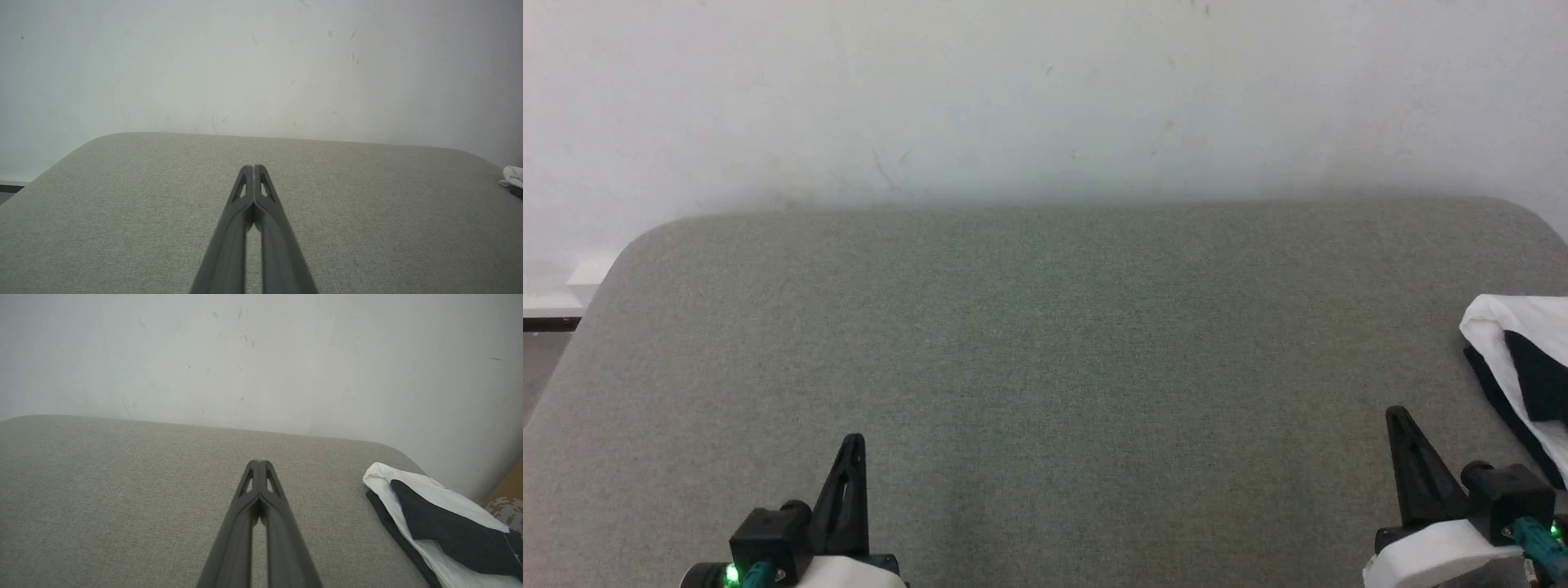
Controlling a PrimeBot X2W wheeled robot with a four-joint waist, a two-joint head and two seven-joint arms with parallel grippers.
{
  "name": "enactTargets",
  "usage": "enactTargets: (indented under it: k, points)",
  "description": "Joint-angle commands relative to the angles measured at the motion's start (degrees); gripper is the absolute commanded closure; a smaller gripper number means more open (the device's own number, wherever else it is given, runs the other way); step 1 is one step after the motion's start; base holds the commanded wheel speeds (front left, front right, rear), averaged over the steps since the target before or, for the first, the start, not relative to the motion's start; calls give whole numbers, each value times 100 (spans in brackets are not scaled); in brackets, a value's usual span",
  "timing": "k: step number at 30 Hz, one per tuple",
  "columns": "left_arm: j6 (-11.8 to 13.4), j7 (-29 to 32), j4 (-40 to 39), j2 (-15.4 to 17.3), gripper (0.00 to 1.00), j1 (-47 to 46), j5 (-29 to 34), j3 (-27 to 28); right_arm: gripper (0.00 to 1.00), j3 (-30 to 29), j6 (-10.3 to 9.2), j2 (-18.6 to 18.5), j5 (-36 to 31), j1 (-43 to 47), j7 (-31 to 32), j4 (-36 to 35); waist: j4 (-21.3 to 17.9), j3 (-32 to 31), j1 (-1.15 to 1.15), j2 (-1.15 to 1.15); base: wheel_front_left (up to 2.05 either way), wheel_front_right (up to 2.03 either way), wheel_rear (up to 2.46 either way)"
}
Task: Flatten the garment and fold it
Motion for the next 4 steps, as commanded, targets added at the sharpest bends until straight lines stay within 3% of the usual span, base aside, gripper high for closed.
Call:
enactTargets:
  k: [1, 4]
  points:
    - [-58, 42, 22, -48, 100, -133, 84, 72, 100, 37, -5, 10, 3, -119, 45, -44, 0, 9, 0, 0, 0, 0, 0]
    - [-89, 77, 28, -72, 100, -159, 134, 111, 100, 59, -5, 11, 3, -139, 73, -51, 1, 22, 0, 0, 0, 0, 0]
